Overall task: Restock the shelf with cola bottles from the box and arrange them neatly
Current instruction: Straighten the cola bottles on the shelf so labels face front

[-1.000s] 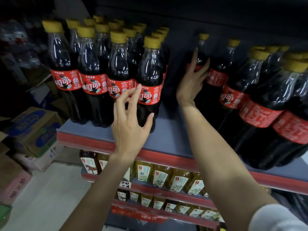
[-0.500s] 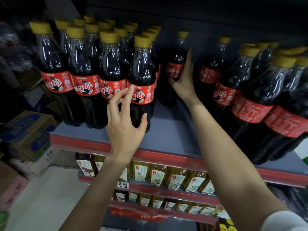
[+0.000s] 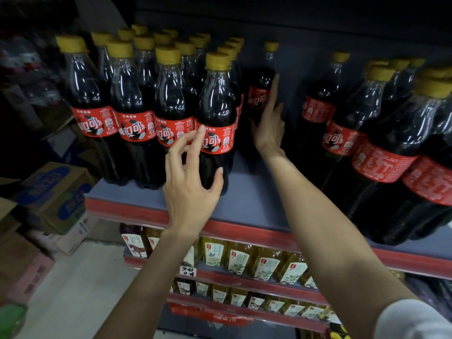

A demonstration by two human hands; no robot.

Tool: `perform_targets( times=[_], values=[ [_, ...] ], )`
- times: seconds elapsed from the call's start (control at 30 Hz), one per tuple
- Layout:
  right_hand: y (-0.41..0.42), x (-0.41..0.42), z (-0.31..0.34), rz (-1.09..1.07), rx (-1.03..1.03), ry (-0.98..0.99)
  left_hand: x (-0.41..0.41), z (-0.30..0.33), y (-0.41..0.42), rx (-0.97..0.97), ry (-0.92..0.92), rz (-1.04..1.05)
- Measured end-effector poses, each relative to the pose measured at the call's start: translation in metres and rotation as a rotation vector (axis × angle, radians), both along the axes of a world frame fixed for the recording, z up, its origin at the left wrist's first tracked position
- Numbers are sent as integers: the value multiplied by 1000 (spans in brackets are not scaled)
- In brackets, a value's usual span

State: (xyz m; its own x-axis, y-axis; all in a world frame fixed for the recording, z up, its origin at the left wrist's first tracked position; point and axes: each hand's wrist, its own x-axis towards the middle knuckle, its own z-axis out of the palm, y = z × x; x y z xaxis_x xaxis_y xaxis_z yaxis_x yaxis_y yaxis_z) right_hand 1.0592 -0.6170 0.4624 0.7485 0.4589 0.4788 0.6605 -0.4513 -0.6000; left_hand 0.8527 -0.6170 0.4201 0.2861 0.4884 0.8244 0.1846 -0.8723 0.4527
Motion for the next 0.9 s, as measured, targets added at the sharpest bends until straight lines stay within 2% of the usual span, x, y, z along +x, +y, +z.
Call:
perform_targets(
  times=[0.43, 0.53, 0.6, 0.67, 0.7, 0.77, 0.83, 0.9],
  values=[
    [-2, -1, 3, 86, -44, 42, 1, -1, -2, 4, 1, 35],
    [-18, -14, 6, 113, -61, 26, 5, -2, -13, 41, -144, 32],
    [-41, -29, 7, 141, -13, -26, 12, 1, -27, 86, -274, -60],
    [-73, -48, 0, 156, 126, -94, 22, 7, -42, 78, -332, -218],
    [-90, -57, -5, 145, 198, -126, 29, 11, -48, 29, -334, -321],
    [-119, -71, -20, 118, 286, -155, 49, 24, -55, -188, -268, -551],
    [-138, -77, -38, 83, 296, -161, 75, 38, -55, -483, -87, -739],
    [-148, -80, -53, 37, 251, -165, 103, 48, -50, -681, 113, -844]
  ],
)
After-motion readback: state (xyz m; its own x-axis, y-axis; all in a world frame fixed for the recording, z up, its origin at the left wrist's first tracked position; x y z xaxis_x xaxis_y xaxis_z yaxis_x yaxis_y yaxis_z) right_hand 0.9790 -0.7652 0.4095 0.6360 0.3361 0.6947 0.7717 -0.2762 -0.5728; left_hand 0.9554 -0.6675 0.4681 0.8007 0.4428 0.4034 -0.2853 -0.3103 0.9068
